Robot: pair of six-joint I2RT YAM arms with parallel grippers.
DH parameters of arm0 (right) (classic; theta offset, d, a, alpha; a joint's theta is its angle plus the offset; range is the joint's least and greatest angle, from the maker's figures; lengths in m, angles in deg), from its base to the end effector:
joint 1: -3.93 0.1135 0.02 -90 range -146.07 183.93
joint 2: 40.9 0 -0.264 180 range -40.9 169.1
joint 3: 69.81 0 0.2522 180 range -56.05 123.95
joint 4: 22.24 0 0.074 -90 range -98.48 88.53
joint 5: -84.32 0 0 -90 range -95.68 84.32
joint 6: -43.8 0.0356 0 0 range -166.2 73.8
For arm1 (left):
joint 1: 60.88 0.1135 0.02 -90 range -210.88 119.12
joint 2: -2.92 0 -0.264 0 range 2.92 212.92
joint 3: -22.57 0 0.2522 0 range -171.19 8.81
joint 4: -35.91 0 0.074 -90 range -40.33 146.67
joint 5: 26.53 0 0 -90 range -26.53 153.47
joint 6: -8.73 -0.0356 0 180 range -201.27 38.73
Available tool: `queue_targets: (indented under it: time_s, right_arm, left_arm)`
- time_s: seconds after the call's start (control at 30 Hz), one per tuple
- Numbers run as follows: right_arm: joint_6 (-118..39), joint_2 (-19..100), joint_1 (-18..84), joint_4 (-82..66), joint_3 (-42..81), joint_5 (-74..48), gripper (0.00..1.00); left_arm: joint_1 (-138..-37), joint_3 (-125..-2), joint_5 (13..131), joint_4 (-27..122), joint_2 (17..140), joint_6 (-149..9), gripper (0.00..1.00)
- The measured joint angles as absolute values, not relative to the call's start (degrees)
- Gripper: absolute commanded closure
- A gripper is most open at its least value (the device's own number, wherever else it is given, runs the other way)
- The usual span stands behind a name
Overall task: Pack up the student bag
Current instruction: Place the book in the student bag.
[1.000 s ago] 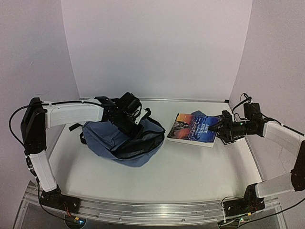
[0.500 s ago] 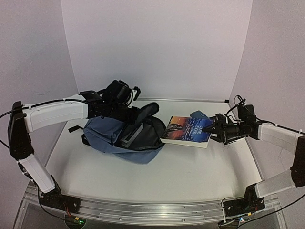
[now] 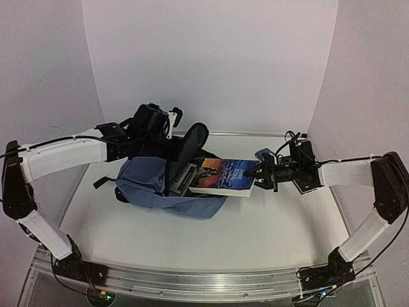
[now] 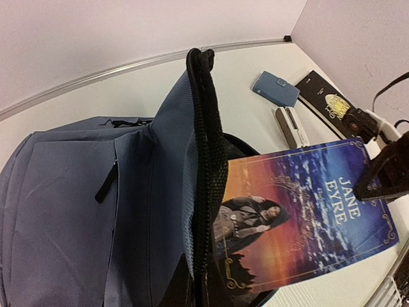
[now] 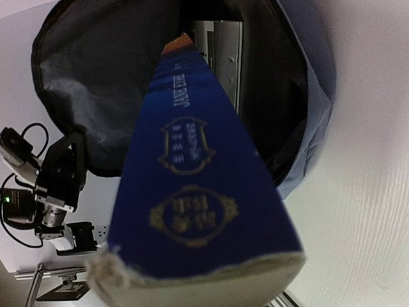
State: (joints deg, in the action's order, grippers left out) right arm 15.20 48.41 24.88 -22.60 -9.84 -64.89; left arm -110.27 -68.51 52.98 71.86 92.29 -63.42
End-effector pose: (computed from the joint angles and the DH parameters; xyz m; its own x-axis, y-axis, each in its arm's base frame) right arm 0.2854 0.1420 0.2092 -0.9935 0.1009 -0.0533 -0.0263 0.2523 0.9673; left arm 0.2388 -0.2685 0.3237 -0.5474 0.1754 -0.8183 0.5050 0.8489 -0.1559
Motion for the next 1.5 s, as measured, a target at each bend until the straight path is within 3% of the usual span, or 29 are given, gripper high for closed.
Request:
queue_targets:
  time_s: [0.4, 0.93, 1.5]
  right_arm:
    - [30.35, 62.26, 27.74, -44.89, -5.32, -61.52, 1.00]
    - [33.77, 76.71, 35.90, -53.19, 1.55, -58.87, 1.00]
    - [35.97, 89.24, 41.54, -56.03, 17.39, -54.32, 1.00]
  left_arm:
    - [-110.85, -66.83, 55.01, 70.52, 89.41, -64.95, 1.00]
    - [-111.14, -66.83, 56.58, 70.27, 89.05, -67.29, 1.00]
    - [-111.18, -67.83, 62.13, 70.64, 90.55, -69.31, 1.00]
